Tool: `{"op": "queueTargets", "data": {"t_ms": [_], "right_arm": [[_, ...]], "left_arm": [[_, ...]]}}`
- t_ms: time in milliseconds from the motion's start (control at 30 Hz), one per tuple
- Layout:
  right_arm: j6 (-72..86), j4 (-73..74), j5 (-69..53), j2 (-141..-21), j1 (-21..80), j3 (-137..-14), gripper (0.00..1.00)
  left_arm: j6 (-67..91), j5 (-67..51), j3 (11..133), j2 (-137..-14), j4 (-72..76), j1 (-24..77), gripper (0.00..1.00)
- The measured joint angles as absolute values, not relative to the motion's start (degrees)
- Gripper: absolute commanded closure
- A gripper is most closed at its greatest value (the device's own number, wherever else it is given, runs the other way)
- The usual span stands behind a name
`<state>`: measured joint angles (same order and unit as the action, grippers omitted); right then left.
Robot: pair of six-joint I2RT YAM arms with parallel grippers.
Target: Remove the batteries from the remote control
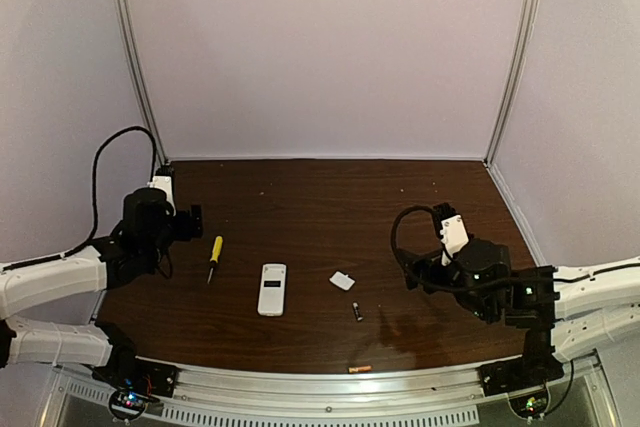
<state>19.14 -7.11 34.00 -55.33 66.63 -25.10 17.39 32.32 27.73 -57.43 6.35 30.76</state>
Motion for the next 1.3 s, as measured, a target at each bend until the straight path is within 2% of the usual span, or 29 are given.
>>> {"op": "queueTargets", "data": {"t_ms": [200,467,667,833,1100,1300], "right_arm": [[12.97,-8.54,42.46,-55.00,62.57,-25.12,0.00],[6.44,-13.19,46.41,-48.21,51.96,-23.55,0.00],[-0.91,-20.60,45.98,-45.91,45.17,-17.10,0.00],[-5.32,-27.31,45.41,-46.50,38.35,-14.74,0.00],[-6.13,-35.73,40.88,-53.43,28.73,-12.93,0.00],[-5.65,-43.40,35.14,-57.32,22.26,-9.78,0.00]], "left_arm": [[10.55,40.05,27.22,-63.64,17.15,30.15,0.03],[-0.71,38.72,22.37,-71.99,34.15,23.83,0.03],[-3.55,34.72,20.14,-77.49,44.25,18.13,0.03],[-6.02,34.33,15.77,-82.61,56.29,17.61,0.03],[-8.43,32.14,14.04,-87.24,69.73,14.59,0.03],[-8.27,29.41,12.27,-88.33,72.53,12.36,0.03]]}}
